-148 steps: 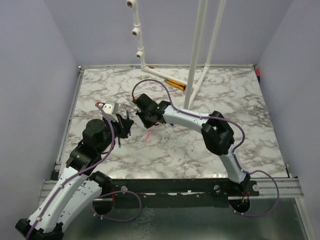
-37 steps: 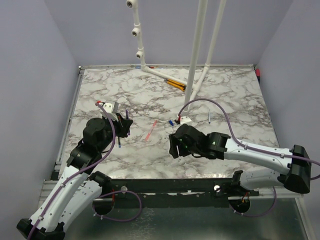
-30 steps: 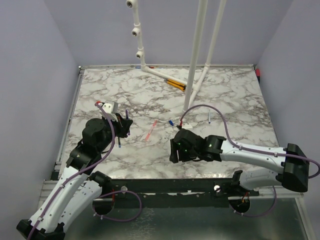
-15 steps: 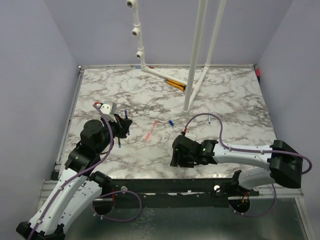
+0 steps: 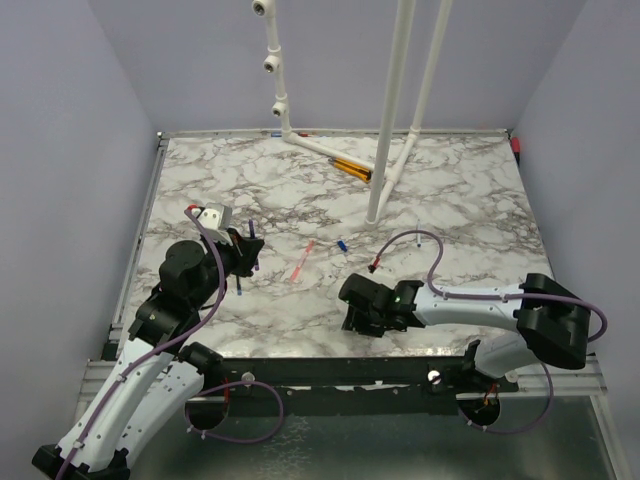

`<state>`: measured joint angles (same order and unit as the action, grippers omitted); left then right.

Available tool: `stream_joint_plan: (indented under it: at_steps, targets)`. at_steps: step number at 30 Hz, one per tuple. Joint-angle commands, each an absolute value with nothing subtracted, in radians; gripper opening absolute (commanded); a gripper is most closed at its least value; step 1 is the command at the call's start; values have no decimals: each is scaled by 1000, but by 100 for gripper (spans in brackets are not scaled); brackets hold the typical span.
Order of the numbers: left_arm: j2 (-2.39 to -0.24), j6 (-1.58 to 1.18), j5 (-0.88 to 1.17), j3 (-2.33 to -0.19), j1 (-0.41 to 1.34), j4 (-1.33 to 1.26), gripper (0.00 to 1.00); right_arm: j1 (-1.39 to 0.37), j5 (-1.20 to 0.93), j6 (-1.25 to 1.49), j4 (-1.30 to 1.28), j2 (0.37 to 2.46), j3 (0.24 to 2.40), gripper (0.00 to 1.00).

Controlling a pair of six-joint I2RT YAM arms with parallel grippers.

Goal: Insert the pens into the pen caps

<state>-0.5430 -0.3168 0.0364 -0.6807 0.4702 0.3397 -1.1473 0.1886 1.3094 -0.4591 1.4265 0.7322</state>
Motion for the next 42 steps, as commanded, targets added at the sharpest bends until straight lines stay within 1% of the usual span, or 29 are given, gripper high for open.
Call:
stream_joint_plan:
  at_steps: [1, 11, 22, 29, 33, 40, 42]
  targets:
    - [-533, -313, 59, -701, 465, 341, 0, -1156, 232, 1366, -434, 1453, 747, 48]
    - [-534, -314, 60, -700, 464, 341, 0, -1155, 271, 1388, -444, 1470, 744, 43]
    - [-538, -313, 62, -700, 463, 342, 0, -1154, 301, 1336, -472, 1521, 759, 33]
    - [-542, -311, 63, -702, 464, 342, 0, -1155, 289, 1193, -473, 1547, 790, 24]
    - [-545, -310, 63, -702, 464, 342, 0, -1155, 269, 1095, -464, 1562, 791, 21]
    - [-551, -310, 64, -702, 463, 341, 0, -1154, 200, 952, -411, 1585, 775, 21]
    - [-551, -311, 64, -702, 463, 342, 0, -1154, 188, 934, -395, 1586, 774, 16]
